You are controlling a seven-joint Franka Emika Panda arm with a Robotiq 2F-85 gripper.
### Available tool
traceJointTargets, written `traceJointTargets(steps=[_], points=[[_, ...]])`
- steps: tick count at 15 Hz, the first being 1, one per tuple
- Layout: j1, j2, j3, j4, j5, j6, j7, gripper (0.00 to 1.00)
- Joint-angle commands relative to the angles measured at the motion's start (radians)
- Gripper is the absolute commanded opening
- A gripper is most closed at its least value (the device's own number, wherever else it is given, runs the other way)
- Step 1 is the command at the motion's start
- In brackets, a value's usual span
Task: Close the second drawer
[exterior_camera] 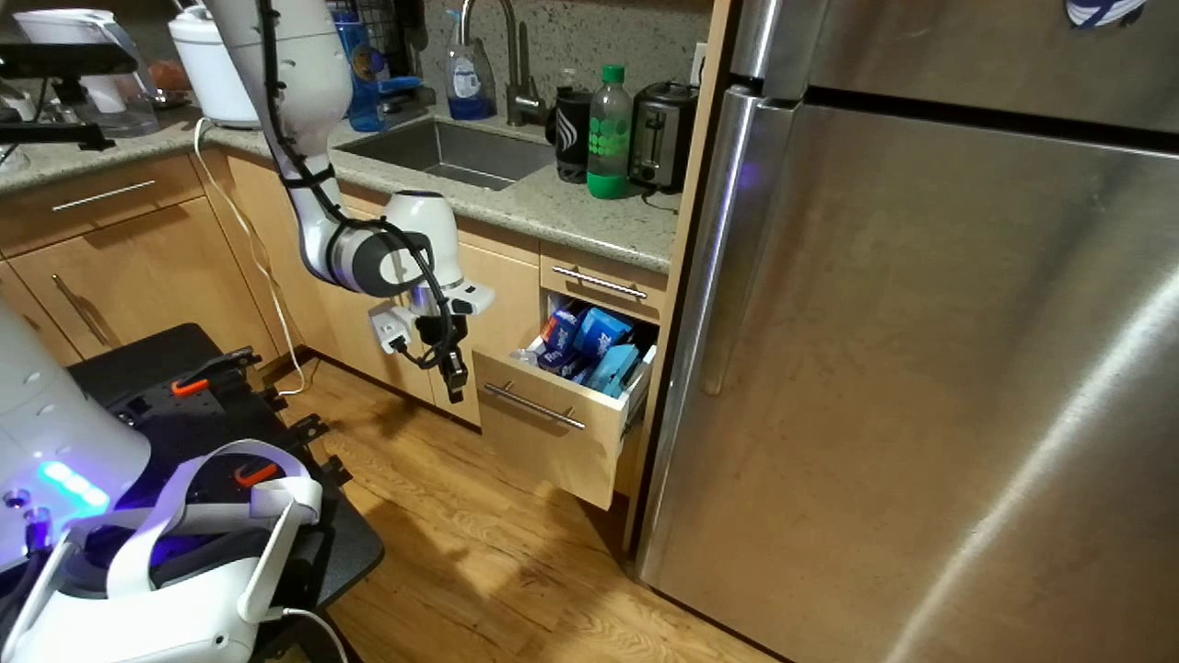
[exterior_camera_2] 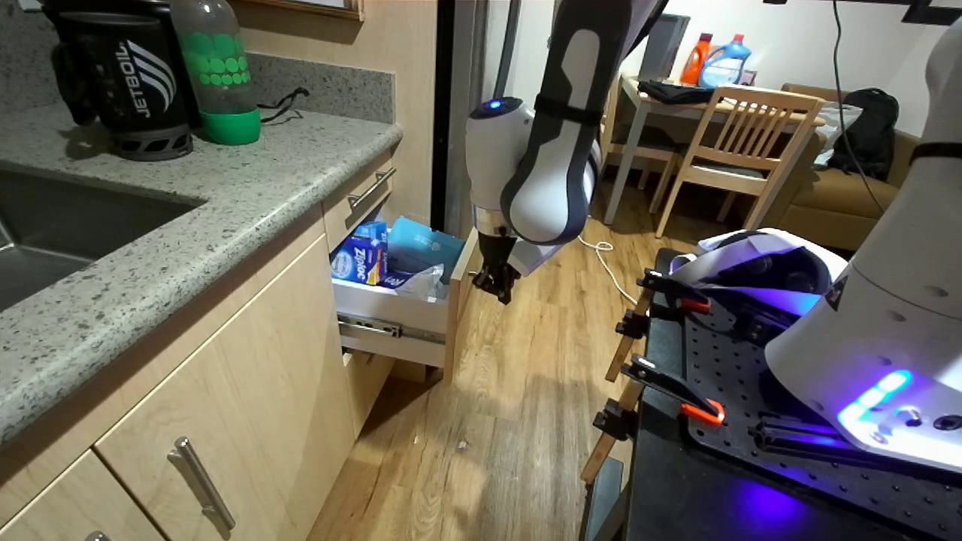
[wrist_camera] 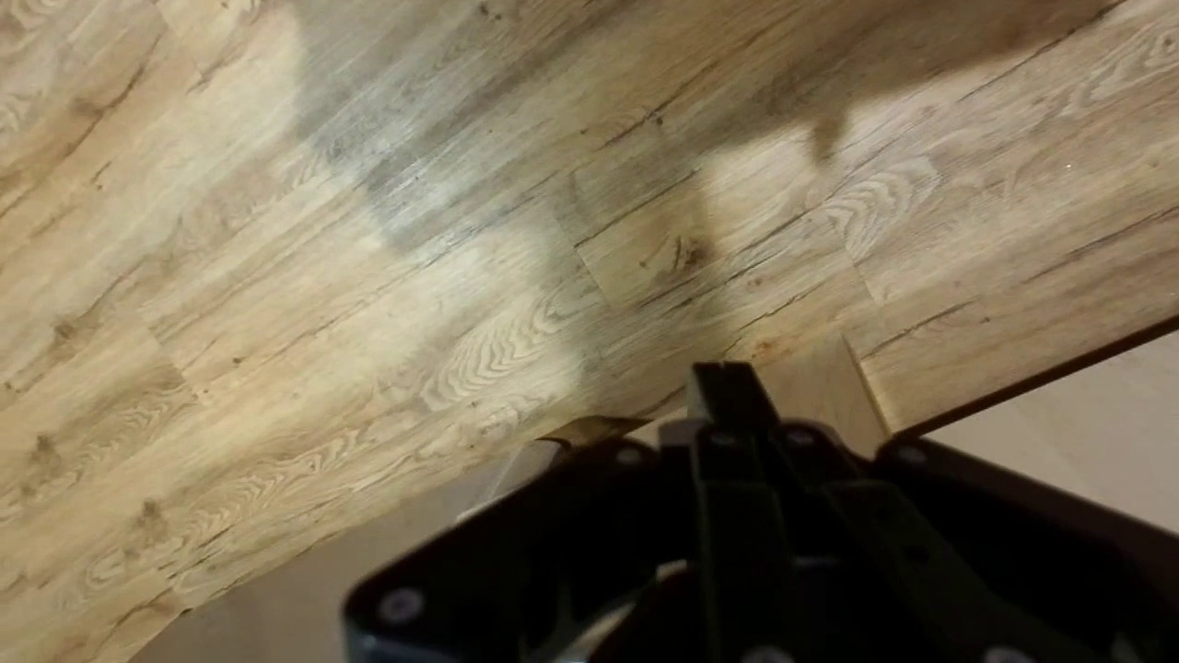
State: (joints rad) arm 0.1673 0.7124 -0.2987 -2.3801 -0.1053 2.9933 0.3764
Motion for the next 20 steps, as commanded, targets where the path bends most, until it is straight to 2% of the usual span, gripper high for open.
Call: traceJointTargets(steps=[1,6,10,16,20], points=[[0.078,0.060,-0.040,0.027,0.060,0.067,0.001,0.04],[0.184,0.119,-0.097,0.042,0.143,0.160,0.000,0.02],[0.240,0.146,-0.130,0.050,0.211,0.197,-0.013,0.02],[0.298,0.187,-0.156,0.058,0.289,0.271,-0.020,0.00],[0.281,0.193,-0.138,0.079,0.319,0.297,-0.049,0.00]])
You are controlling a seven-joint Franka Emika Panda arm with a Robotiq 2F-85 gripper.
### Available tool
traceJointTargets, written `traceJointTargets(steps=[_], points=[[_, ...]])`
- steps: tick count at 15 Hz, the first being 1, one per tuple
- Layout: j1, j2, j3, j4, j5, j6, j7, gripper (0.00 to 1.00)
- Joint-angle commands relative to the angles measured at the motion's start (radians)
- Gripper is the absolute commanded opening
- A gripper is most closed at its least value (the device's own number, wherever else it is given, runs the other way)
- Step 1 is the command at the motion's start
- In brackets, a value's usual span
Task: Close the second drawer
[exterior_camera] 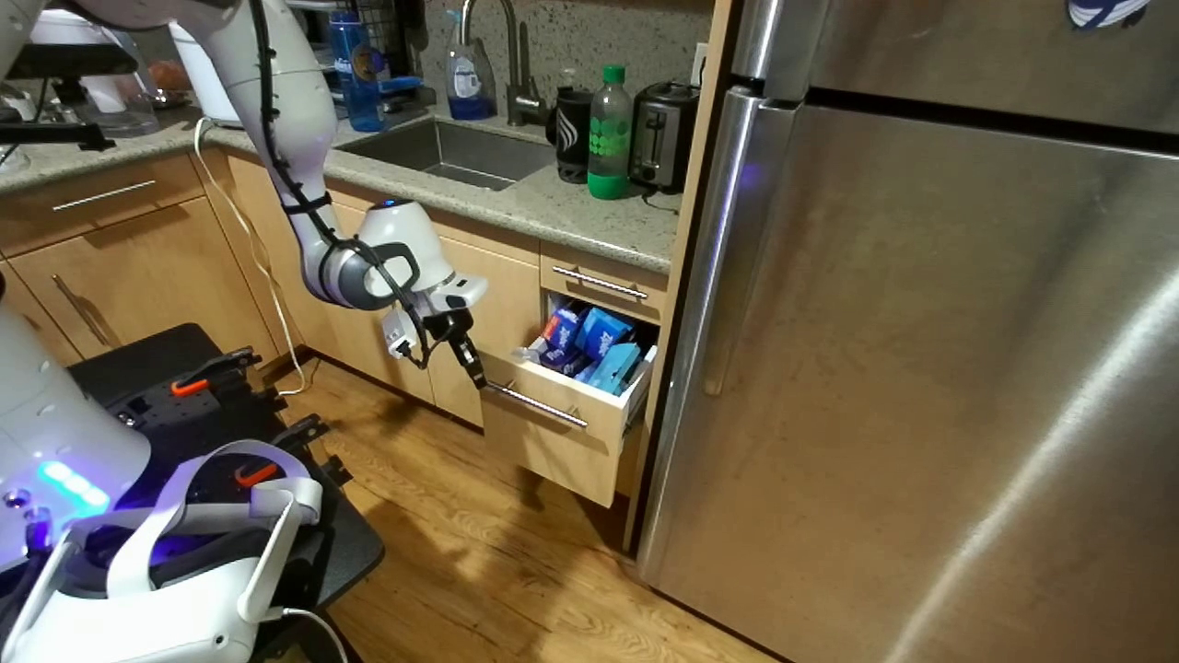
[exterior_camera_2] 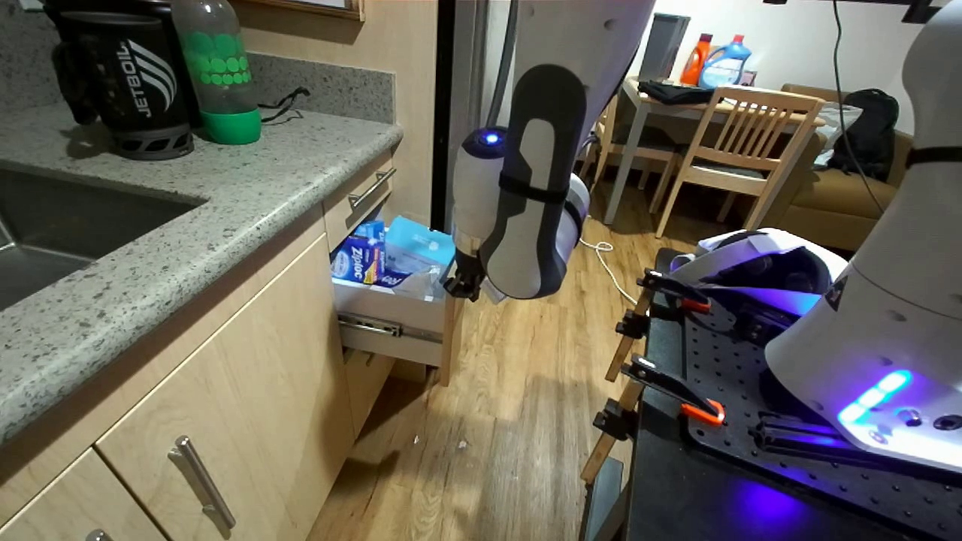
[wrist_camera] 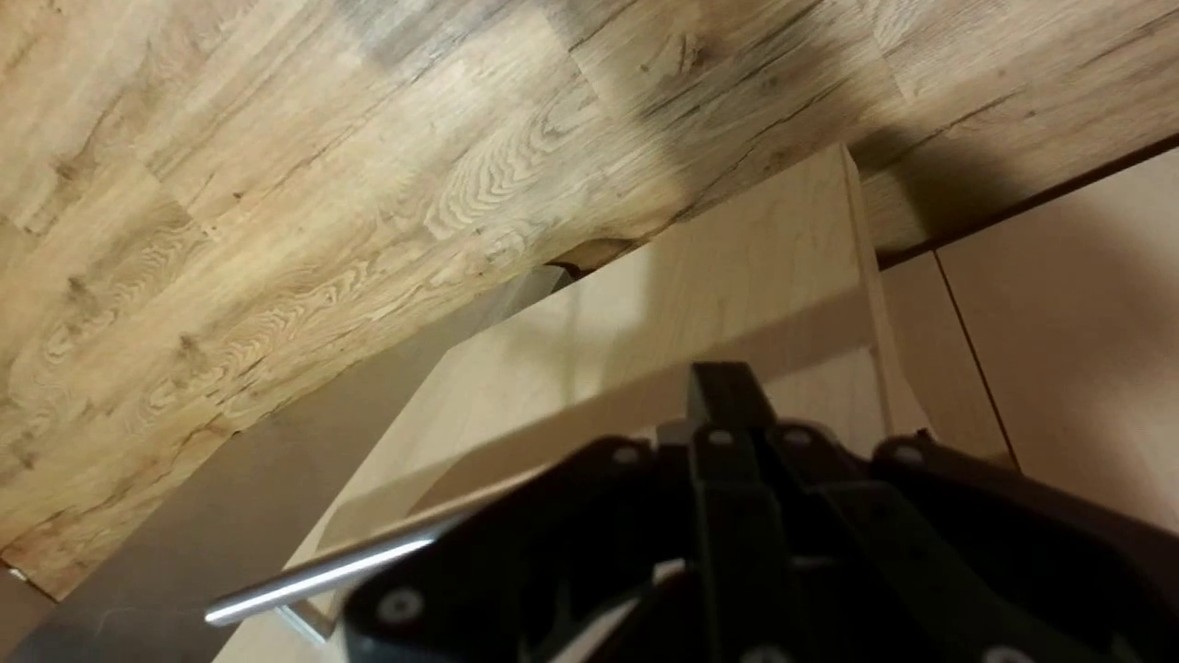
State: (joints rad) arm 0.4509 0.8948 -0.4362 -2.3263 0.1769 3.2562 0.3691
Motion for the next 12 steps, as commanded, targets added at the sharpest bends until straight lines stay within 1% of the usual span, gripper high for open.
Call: traceJointTargets(steps=[1,5,9,12], points=[[-0.013,0.008,0.006,0.031,0.039,0.035,-0.054,0.00],[-0.071,-0.005,0.026,0.063,0.028,0.021,-0.082,0.00],[-0.176,-0.029,0.091,0.114,0.013,-0.013,-0.111,0.00],[-0.224,-0.034,0.133,0.148,0.011,-0.030,-0.124,0.00]])
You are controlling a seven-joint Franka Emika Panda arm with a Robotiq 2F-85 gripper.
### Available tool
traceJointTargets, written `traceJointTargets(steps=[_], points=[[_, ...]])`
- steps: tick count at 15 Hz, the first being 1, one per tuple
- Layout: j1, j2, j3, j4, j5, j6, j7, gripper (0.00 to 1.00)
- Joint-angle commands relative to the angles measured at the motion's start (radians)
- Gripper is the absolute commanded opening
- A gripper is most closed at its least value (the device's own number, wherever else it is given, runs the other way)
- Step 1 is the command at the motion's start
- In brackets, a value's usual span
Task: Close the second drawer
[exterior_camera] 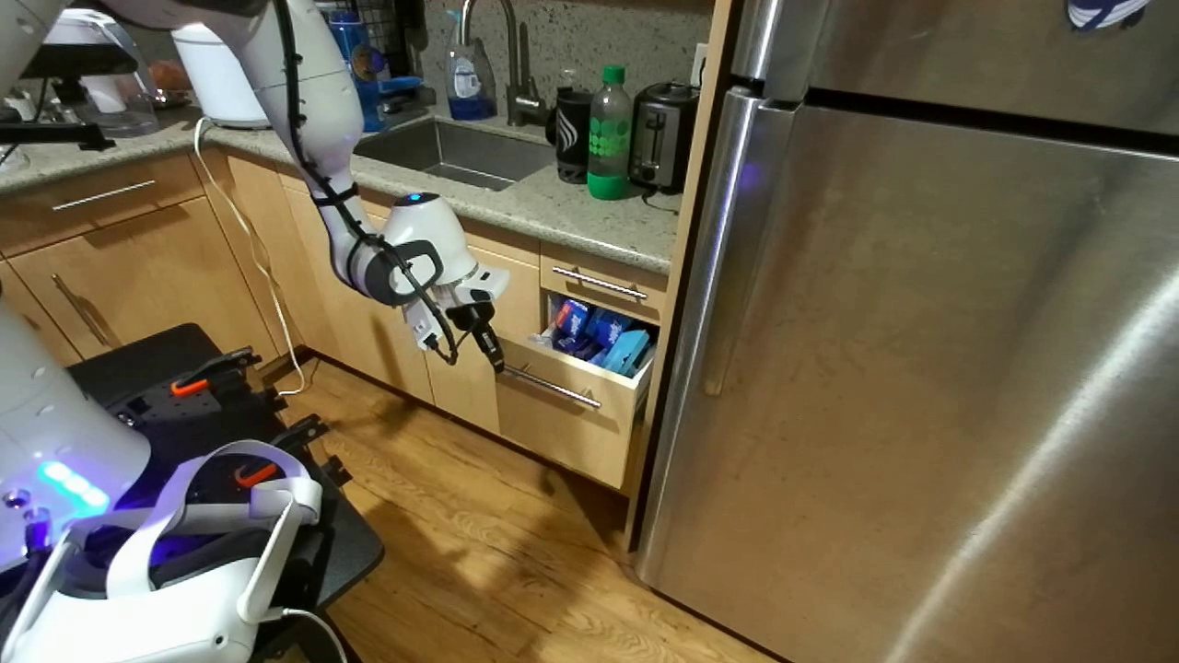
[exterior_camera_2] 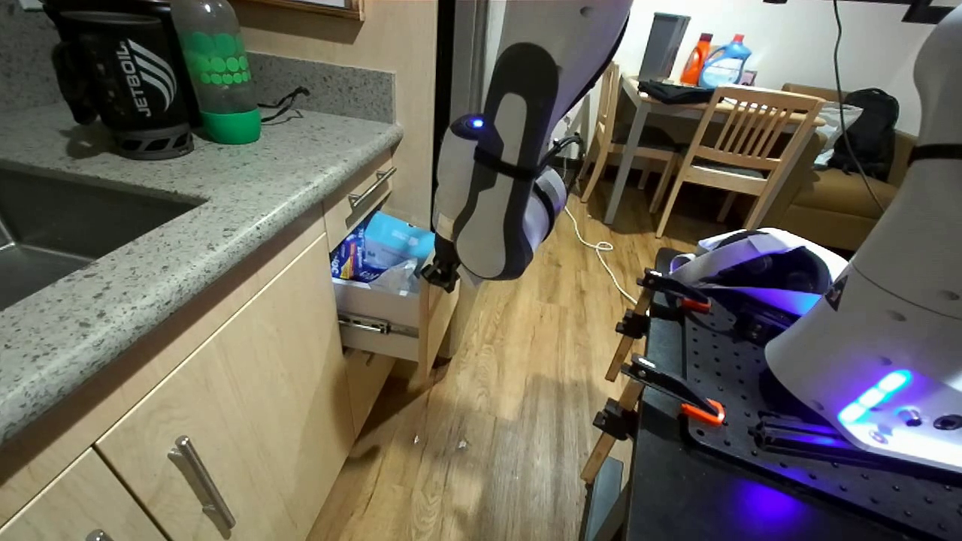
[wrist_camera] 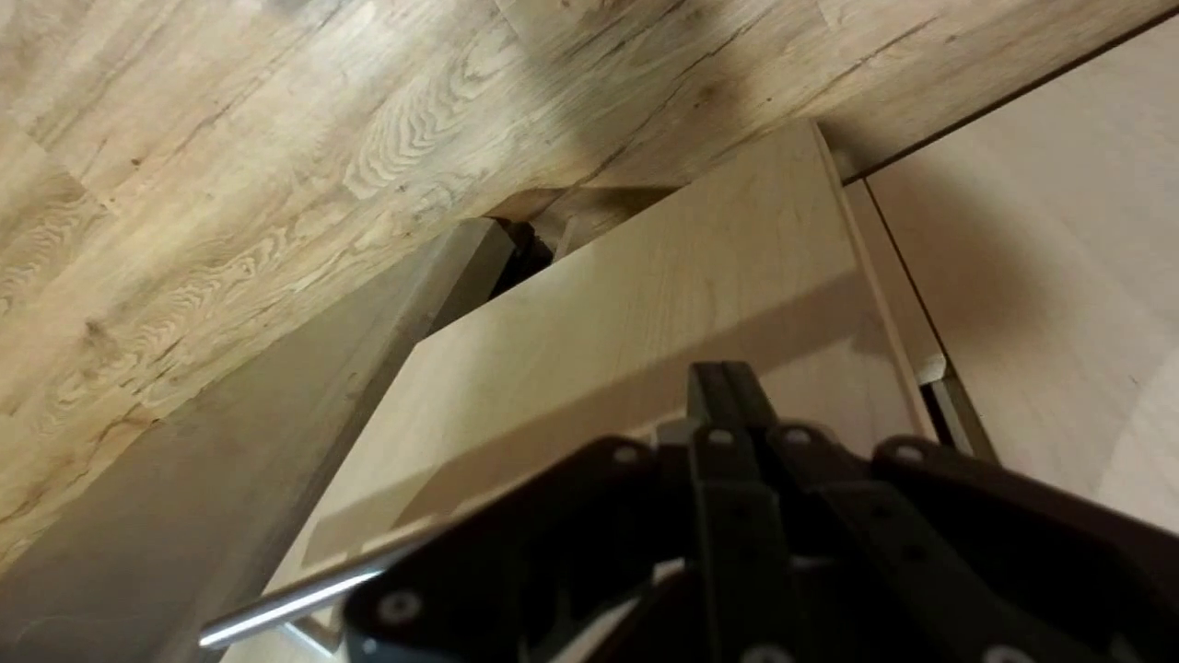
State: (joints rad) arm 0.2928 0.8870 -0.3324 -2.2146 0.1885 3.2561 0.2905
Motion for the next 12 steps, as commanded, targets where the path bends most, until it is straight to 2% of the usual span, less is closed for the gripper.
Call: traceJointTargets(steps=[1,7,12], points=[[-0.076,-0.026,0.038,0.045,-0.001,-0.035,-0.051,0.00],[-0.099,-0.041,0.057,0.094,0.002,-0.087,-0.043,0.00],[-0.101,-0.079,0.052,0.136,-0.007,-0.185,-0.026,0.00]])
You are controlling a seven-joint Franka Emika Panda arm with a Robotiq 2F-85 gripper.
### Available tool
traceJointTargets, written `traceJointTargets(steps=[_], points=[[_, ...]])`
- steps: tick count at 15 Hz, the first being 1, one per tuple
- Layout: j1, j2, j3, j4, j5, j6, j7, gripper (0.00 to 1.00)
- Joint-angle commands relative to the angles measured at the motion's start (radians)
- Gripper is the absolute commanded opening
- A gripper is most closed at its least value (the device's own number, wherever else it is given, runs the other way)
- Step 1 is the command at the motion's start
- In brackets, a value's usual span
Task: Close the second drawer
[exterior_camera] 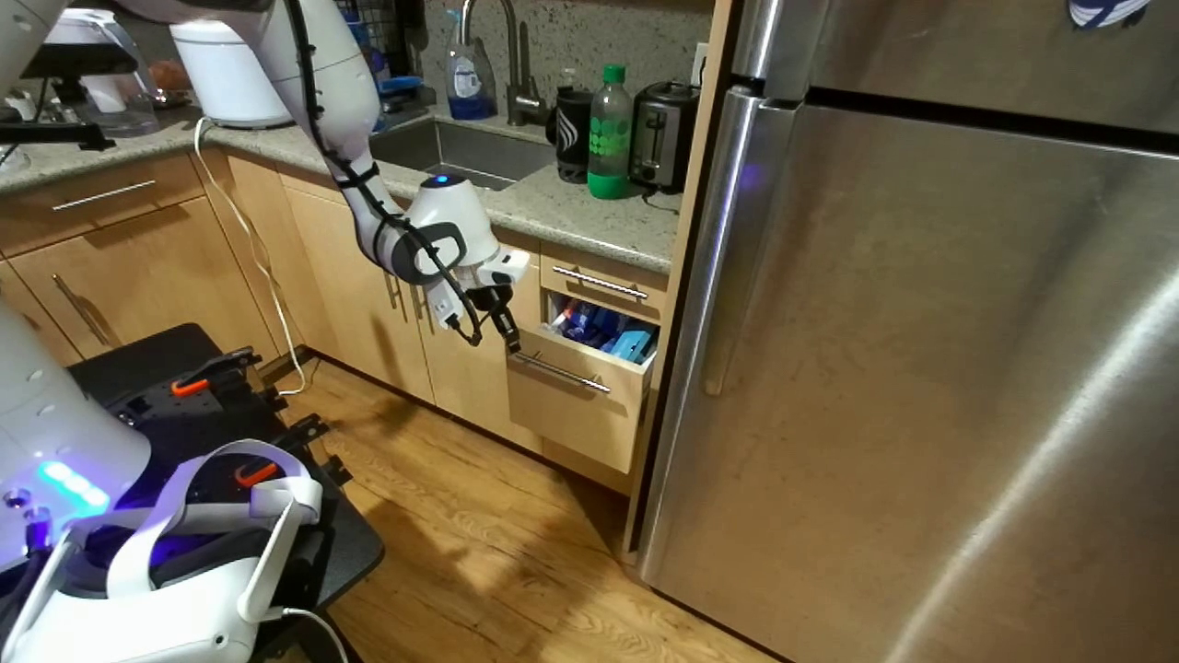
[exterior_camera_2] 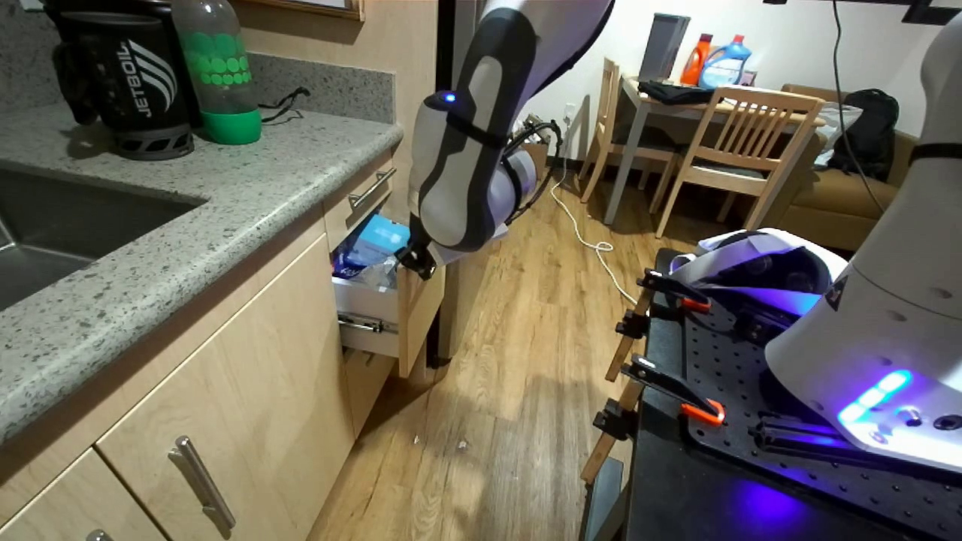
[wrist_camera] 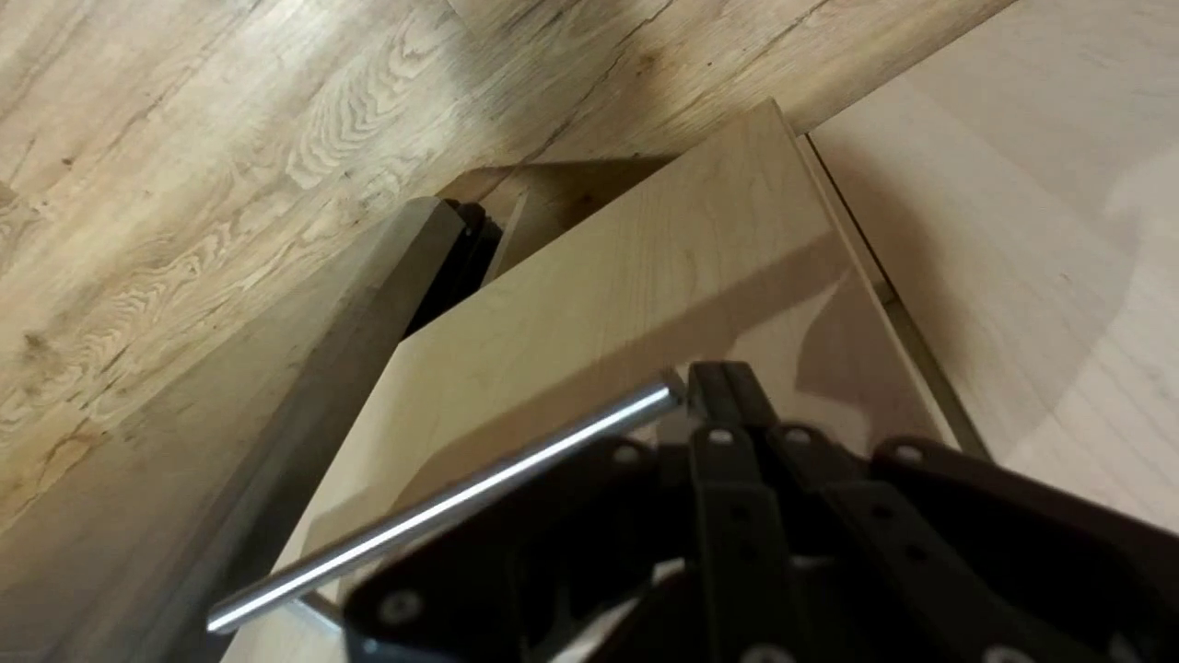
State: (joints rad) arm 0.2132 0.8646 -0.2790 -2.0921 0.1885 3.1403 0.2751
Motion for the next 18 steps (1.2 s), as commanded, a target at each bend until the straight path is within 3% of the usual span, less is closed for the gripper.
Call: traceJointTargets(steps=[1,12,16,18], points=[[-0.023,-0.063,-0.001,0.018,-0.013,-0.080,-0.013,0.00],[-0.018,-0.040,-0.007,0.023,-0.025,-0.064,0.006,0.00],[0.018,0.027,-0.041,0.124,-0.021,-0.159,0.053,0.00],[-0.002,0.044,-0.030,0.165,-0.025,-0.190,0.061,0.00]])
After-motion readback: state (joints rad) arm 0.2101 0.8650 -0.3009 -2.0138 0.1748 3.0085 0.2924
